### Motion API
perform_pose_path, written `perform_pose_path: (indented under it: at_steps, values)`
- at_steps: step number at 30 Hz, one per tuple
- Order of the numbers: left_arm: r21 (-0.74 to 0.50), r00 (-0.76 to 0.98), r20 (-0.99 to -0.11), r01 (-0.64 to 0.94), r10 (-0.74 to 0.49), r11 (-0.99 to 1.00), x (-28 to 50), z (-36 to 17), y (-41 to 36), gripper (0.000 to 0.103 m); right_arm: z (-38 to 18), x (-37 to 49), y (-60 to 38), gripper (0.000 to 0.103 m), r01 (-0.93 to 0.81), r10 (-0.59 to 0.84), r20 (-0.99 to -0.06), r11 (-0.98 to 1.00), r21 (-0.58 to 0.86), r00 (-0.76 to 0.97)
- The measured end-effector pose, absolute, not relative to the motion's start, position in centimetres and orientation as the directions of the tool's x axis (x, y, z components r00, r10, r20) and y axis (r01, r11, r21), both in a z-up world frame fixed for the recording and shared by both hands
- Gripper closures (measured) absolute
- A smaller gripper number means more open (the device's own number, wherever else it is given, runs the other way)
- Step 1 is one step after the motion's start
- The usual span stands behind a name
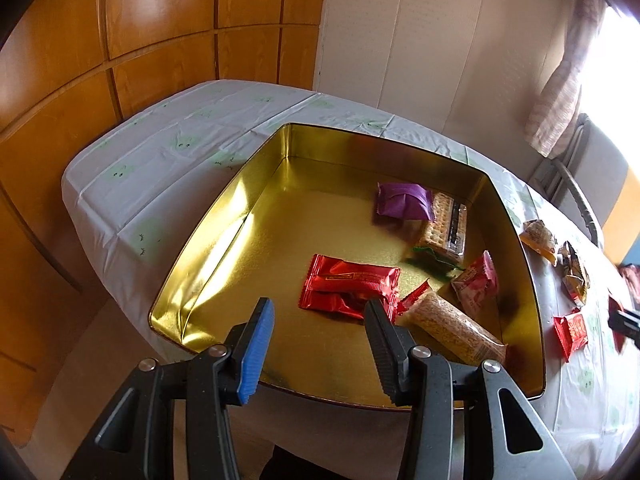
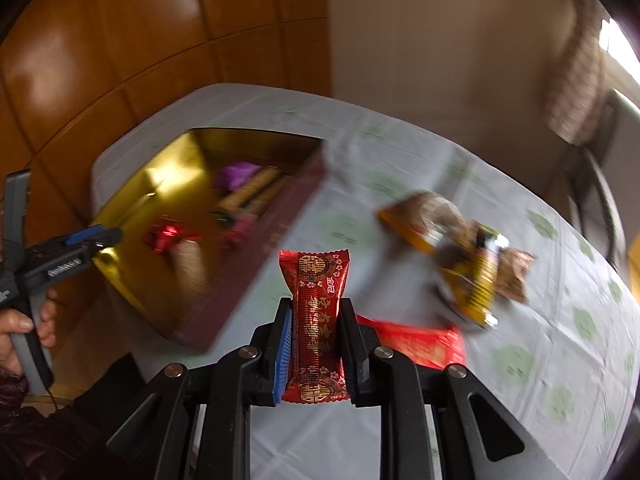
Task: Organize snacks
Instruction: 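Carry the red-gold pastry pack into the box and open the right gripper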
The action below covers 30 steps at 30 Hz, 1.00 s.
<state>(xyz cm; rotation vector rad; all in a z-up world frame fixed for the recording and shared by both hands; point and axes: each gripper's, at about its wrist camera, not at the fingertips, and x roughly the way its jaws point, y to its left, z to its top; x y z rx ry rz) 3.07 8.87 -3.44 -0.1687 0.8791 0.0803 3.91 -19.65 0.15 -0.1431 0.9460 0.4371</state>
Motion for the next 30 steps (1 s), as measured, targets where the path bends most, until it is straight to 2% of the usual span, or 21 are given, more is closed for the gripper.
perform_pose_path:
  at_steps: [6, 13, 23, 30]
  values:
    - [-0.108, 0.638, -0.770, -0.143, 0.008, 0.984, 2.9, -3.5, 9.1, 0.052, -0.2, 5.5, -12.1, 0.081, -0.541, 0.360, -0.811, 0.839, 0.064, 0.462]
    - [-0.087, 0.647, -0.762, -0.141, 0.026, 0.986, 2.6, -3.5, 9.3, 0.052, -3.1, 8.6, -7.5, 0.078, -0.578, 0.304, -0.845, 0.816, -0.008, 0.441]
    - [-0.086, 0.649, -0.760, -0.130, 0.019, 0.988, 2.5, -3.5, 9.1, 0.052, -4.5, 8.3, -8.5, 0.077, -0.549, 0.275, -0.847, 0.835, -0.024, 0.456]
    - [-0.083, 0.649, -0.761, -0.124, 0.017, 0.989, 2.4, -3.5, 8.6, 0.052, -3.5, 6.9, -9.1, 0.077, -0.538, 0.280, -0.829, 0.843, -0.029, 0.484]
